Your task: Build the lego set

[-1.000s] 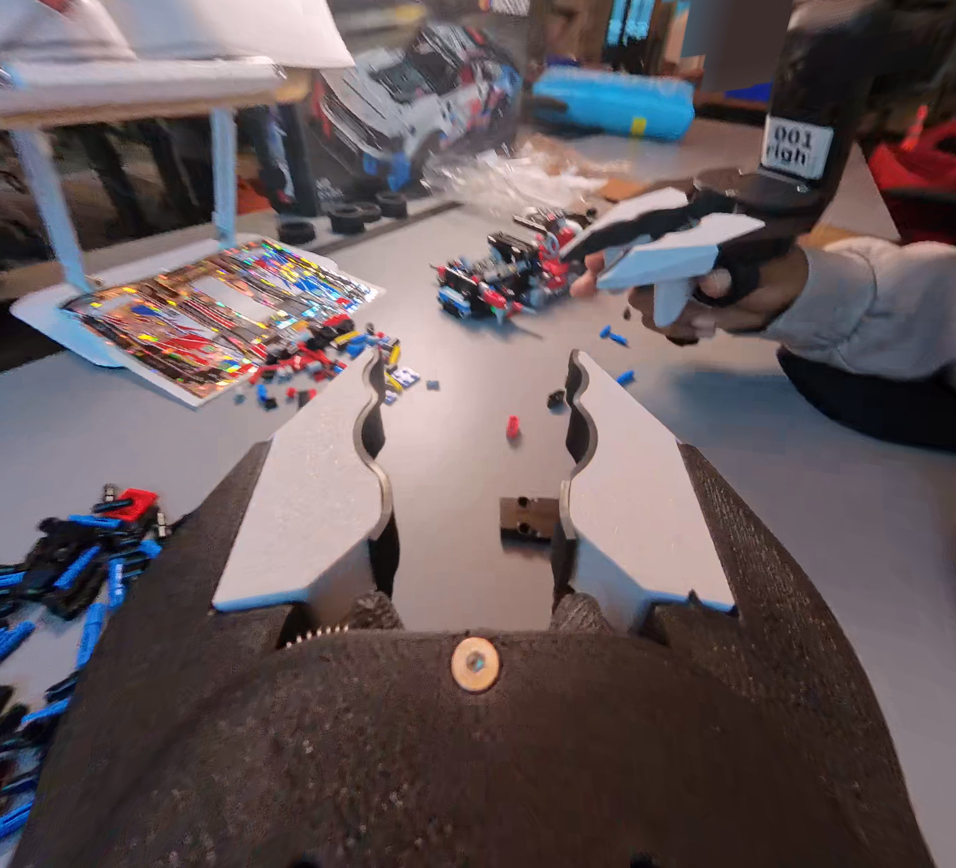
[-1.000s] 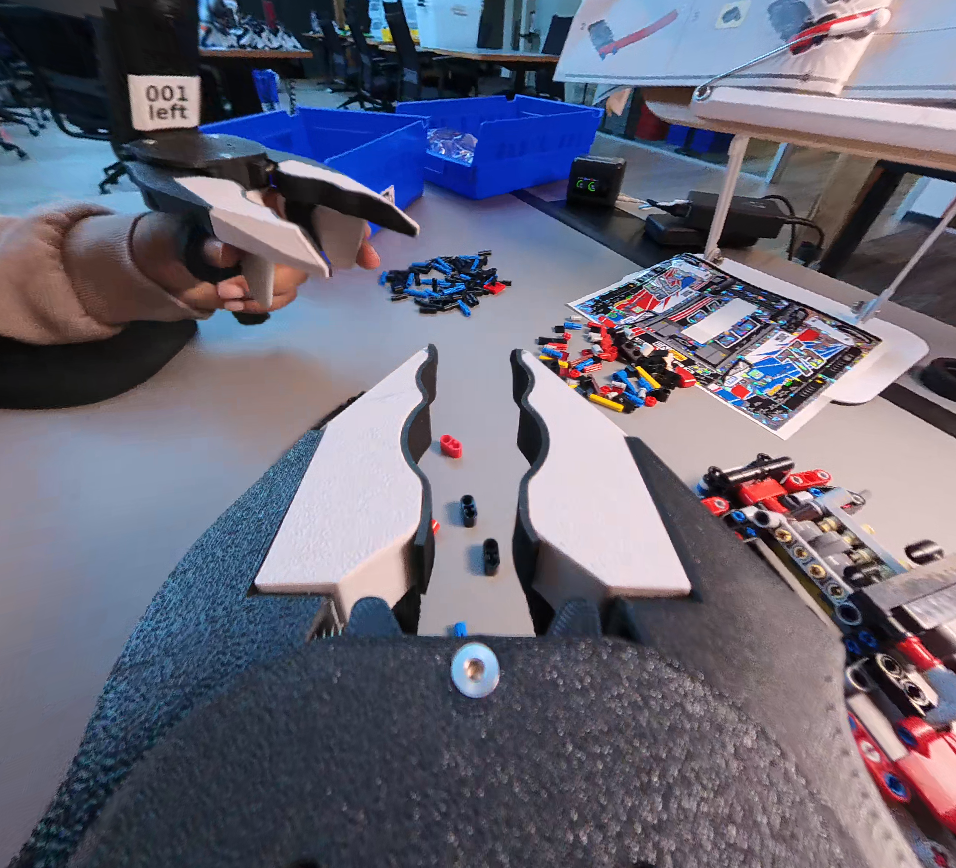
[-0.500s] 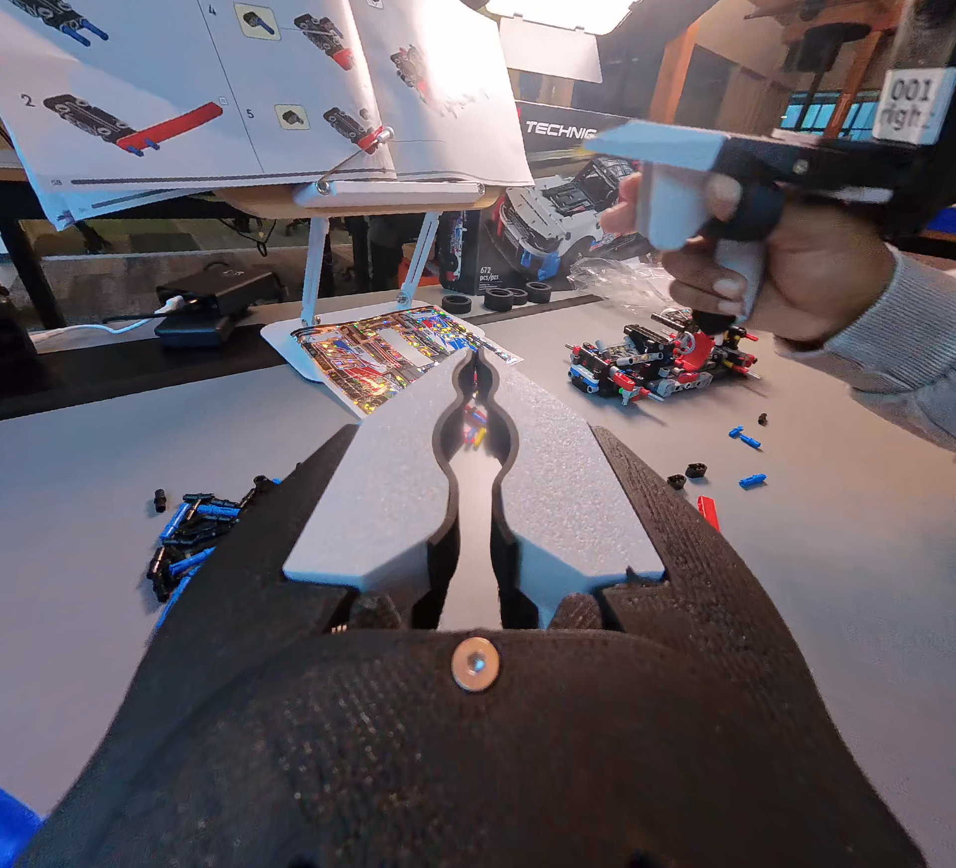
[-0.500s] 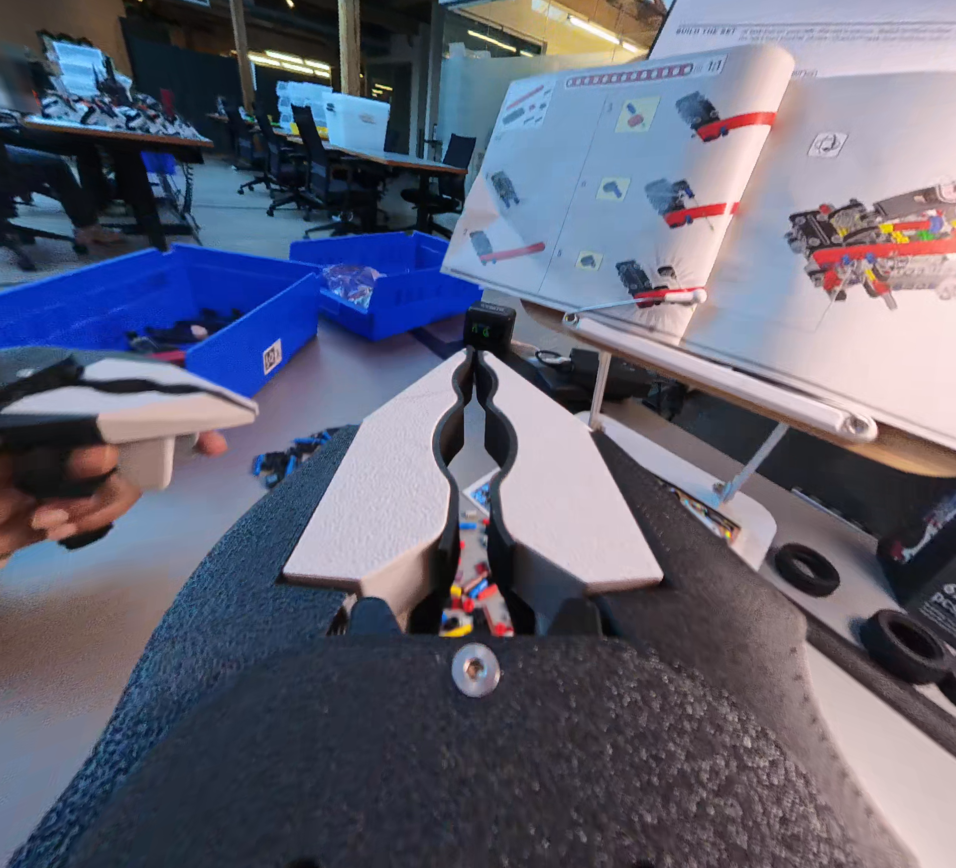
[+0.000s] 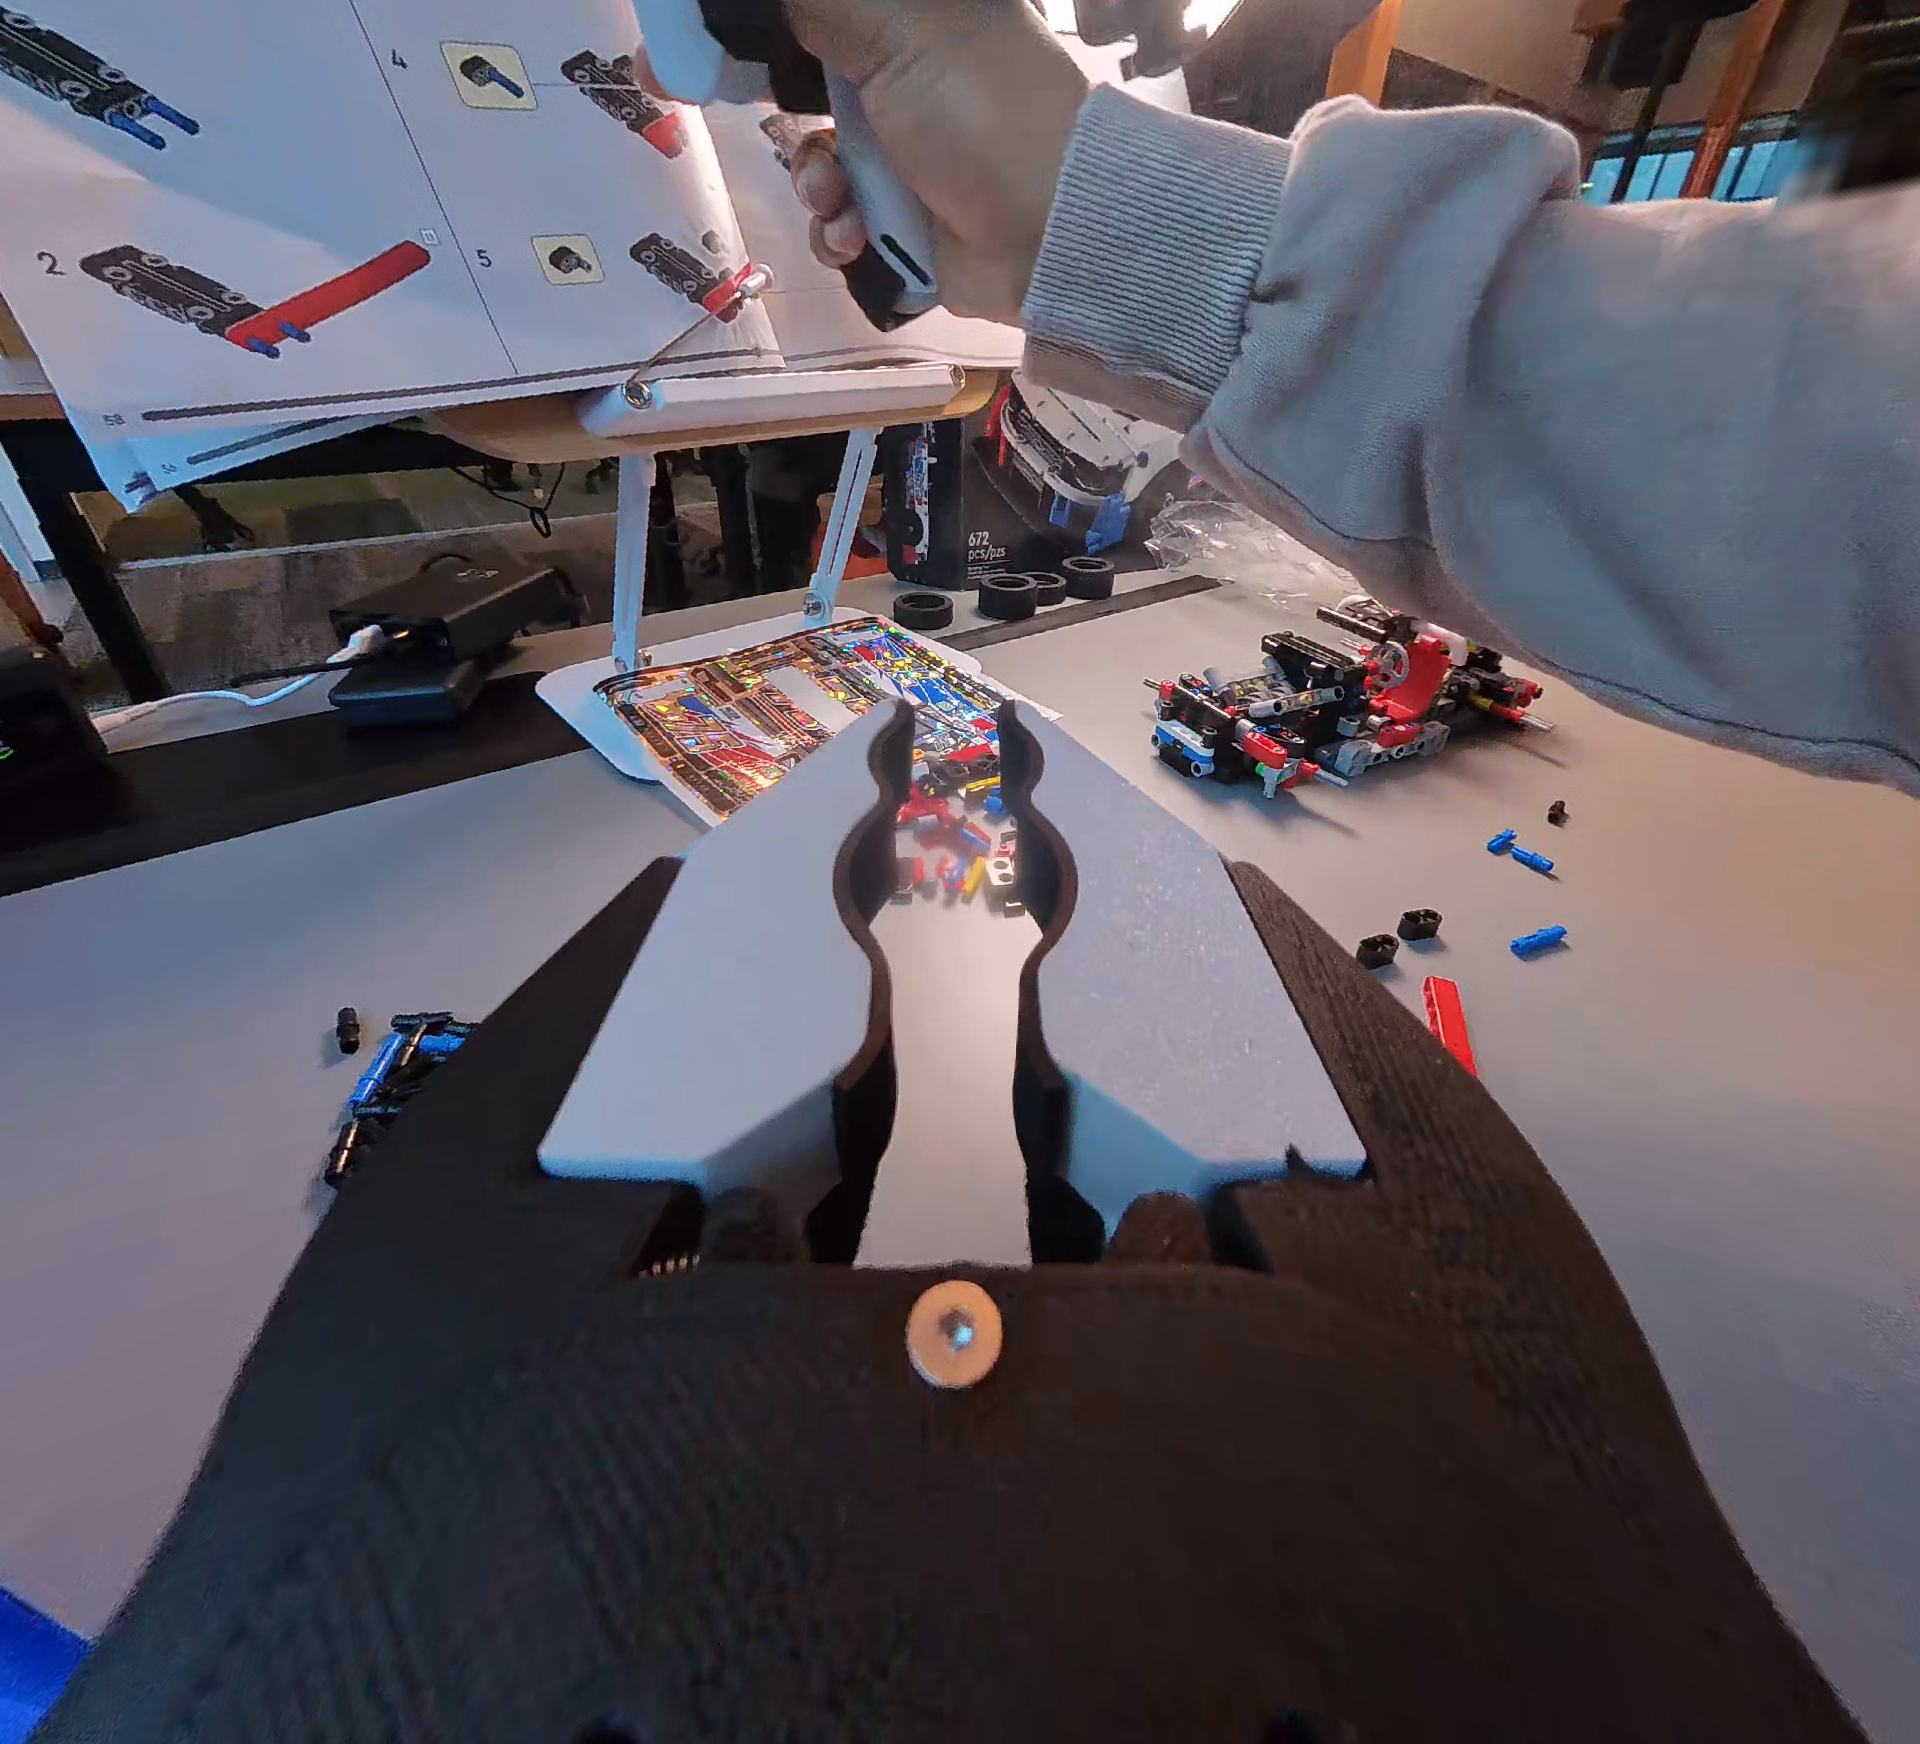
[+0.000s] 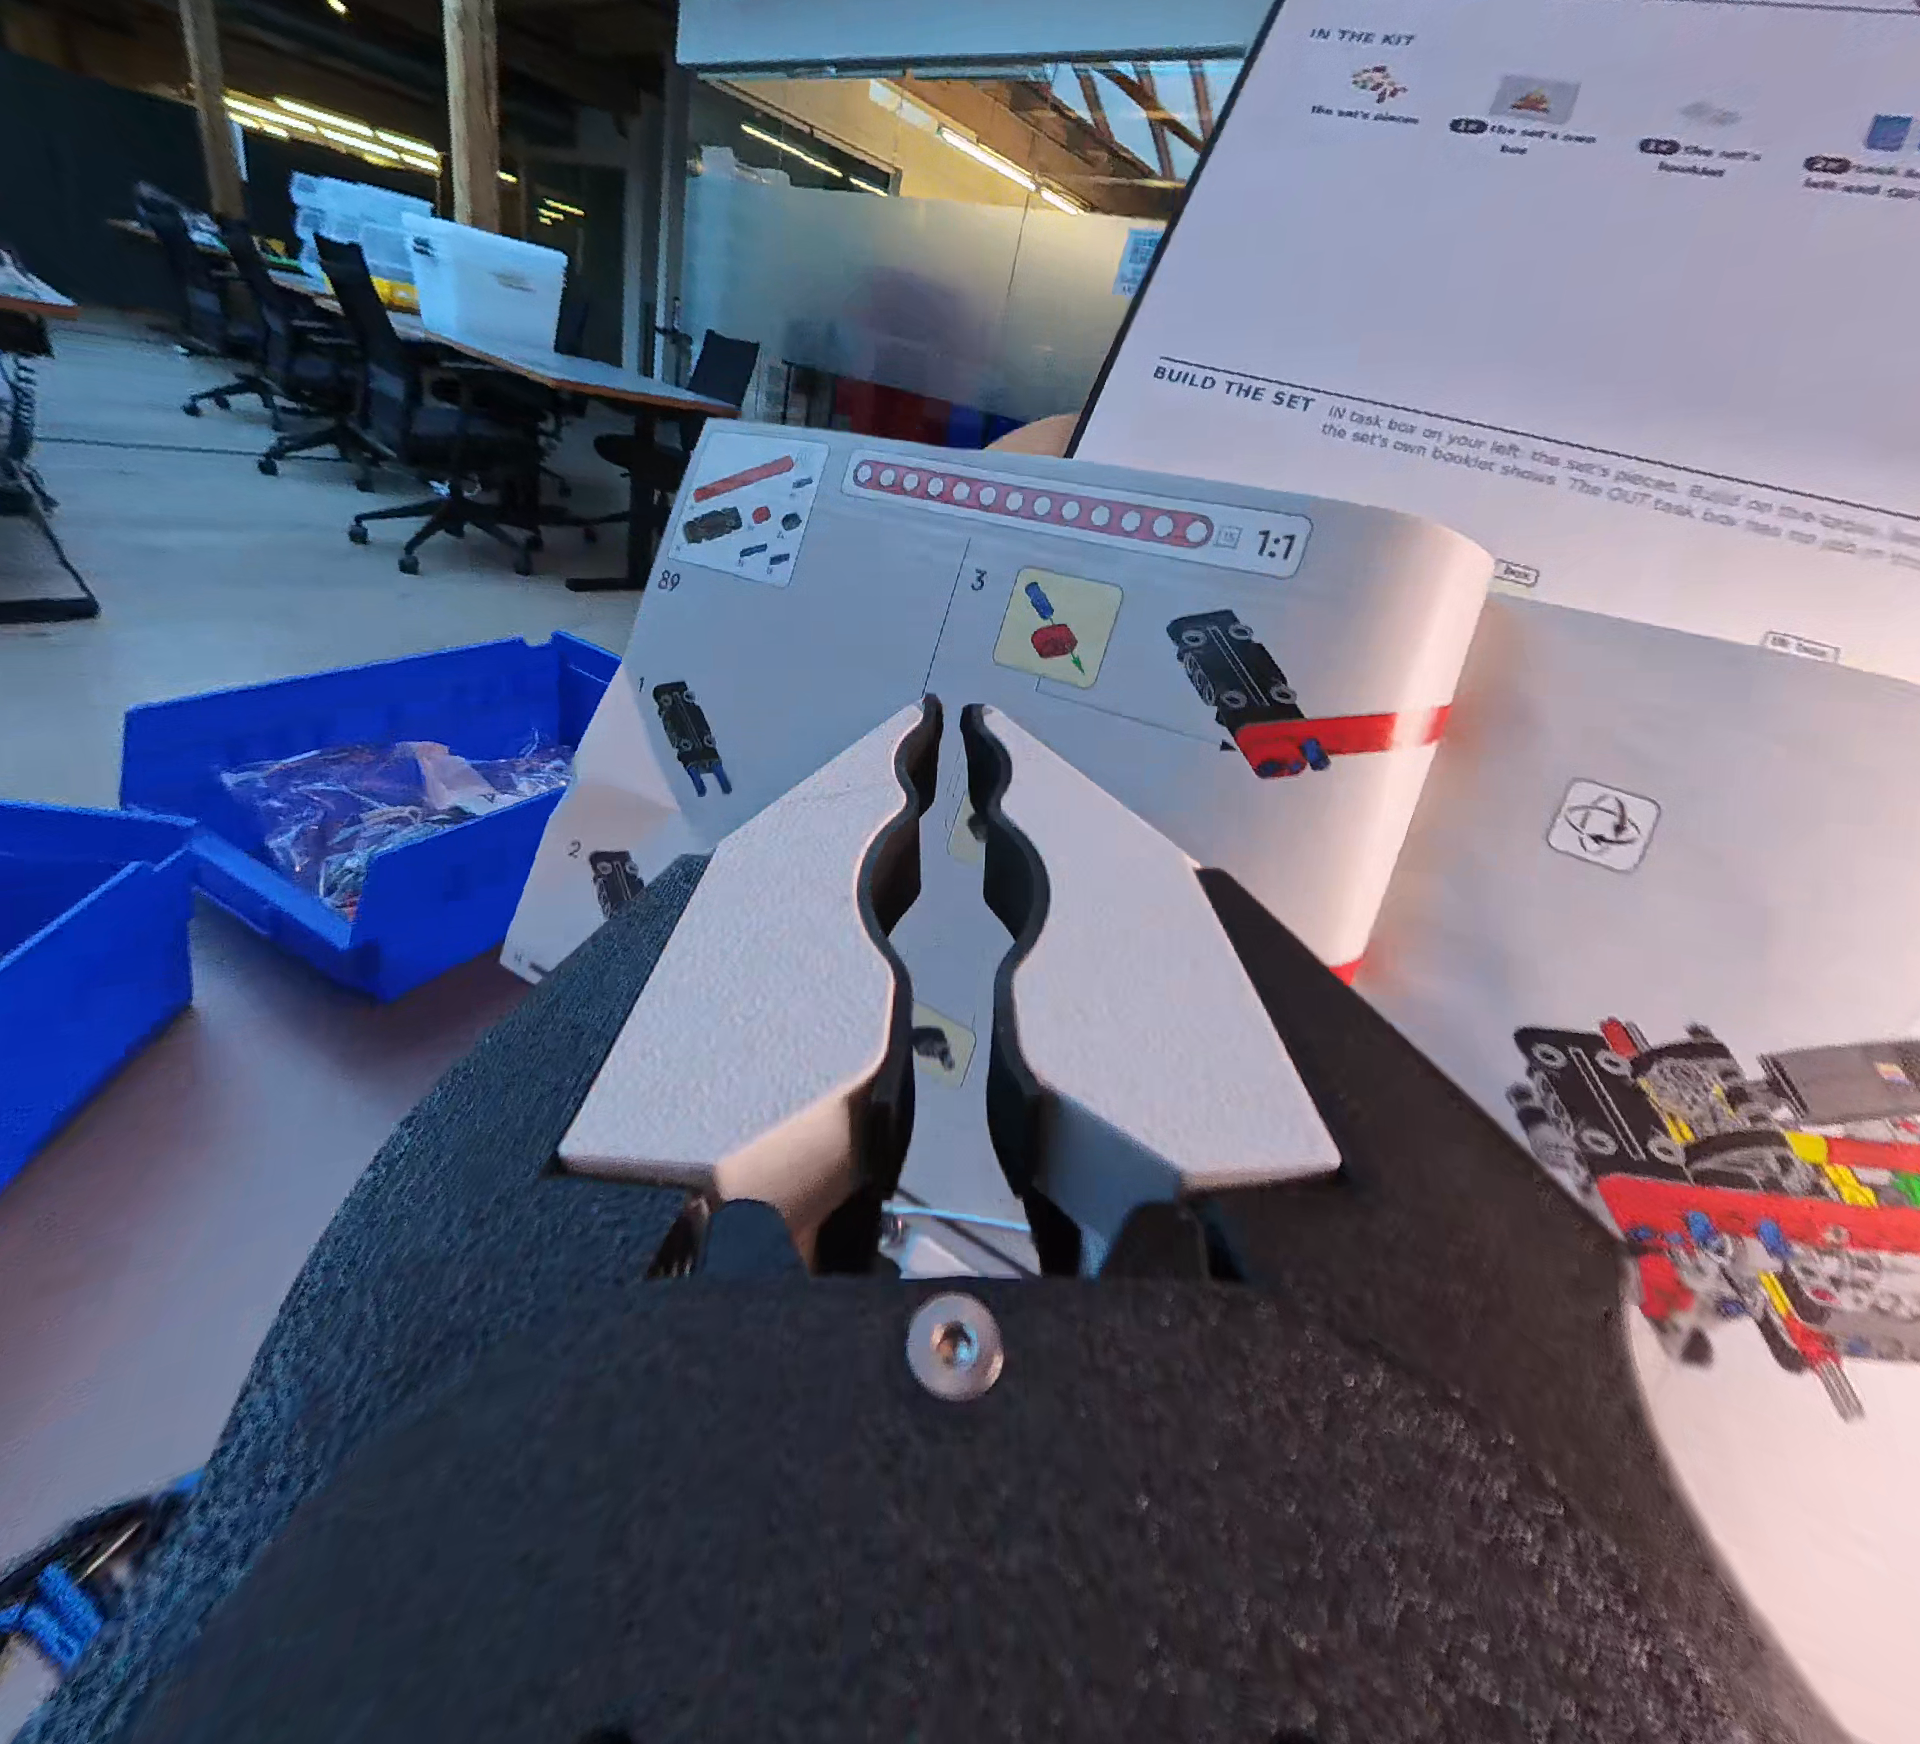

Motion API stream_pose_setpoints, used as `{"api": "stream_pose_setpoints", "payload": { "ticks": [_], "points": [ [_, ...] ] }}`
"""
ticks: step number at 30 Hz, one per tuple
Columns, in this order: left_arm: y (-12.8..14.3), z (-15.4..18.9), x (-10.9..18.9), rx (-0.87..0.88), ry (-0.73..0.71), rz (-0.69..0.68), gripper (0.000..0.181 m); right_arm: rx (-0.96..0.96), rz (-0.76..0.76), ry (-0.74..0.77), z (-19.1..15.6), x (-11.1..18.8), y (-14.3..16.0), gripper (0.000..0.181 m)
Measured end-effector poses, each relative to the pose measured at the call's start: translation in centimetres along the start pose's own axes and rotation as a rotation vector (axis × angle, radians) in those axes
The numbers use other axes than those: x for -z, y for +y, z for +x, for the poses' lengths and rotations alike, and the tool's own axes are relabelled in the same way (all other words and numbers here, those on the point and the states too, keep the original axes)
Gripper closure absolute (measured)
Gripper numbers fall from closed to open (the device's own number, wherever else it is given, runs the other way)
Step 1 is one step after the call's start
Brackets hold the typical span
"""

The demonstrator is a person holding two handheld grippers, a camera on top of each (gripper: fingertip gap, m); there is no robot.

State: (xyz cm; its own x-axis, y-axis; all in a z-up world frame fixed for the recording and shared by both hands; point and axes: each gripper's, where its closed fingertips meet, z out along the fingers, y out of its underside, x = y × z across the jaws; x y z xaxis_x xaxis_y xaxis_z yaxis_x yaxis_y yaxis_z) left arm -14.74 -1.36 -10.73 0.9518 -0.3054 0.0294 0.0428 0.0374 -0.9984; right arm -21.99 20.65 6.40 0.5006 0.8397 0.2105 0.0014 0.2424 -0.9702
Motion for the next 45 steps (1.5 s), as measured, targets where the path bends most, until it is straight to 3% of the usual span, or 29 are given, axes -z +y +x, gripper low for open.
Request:
{"api": "stream_pose_setpoints", "payload": {
  "ticks": [9, 19, 23, 26, 32, 37, 41, 45],
  "points": [
    [0.5, 0.0, -0.1, 0.009, 0.014, -0.021, 0.164, 0.019, -0.026, 0.05, 1.9, -3.7, -0.4, 0.181],
    [1.0, 0.2, -0.3, -0.013, 0.007, -0.043, 0.162, 0.001, -0.029, 0.026, 2.4, -0.7, 1.1, 0.181],
    [1.0, 0.1, -0.3, -0.012, 0.005, -0.05, 0.16, 0.02, -0.004, -0.058, 0.9, 4.1, 1.0, 0.18],
    [1.4, 0.2, -0.4, -0.001, 0.018, -0.078, 0.157, 0.029, -0.069, -0.17, -1.0, 9.1, 3.0, 0.177],
    [3.2, 2.5, -1.0, -0.001, 0.138, -0.162, 0.158, 0.094, -0.421, -0.46, -5.3, 22.6, 12.6, 0.175],
    [5.9, 6.7, -1.3, 0.047, 0.349, -0.297, 0.158, 0.099, -0.662, -0.551, -6.0, 33.5, 19.0, 0.175],
    [8.3, 8.8, -2.1, -0.022, 0.428, -0.414, 0.159, 0.018, -0.749, -0.581, -7.1, 38.2, 21.8, 0.173],
    [11.4, 9.5, -3.3, -0.119, 0.488, -0.6, 0.155, 0.032, -0.805, -0.614, -8.3, 39.6, 23.4, 0.172]
  ]
}}
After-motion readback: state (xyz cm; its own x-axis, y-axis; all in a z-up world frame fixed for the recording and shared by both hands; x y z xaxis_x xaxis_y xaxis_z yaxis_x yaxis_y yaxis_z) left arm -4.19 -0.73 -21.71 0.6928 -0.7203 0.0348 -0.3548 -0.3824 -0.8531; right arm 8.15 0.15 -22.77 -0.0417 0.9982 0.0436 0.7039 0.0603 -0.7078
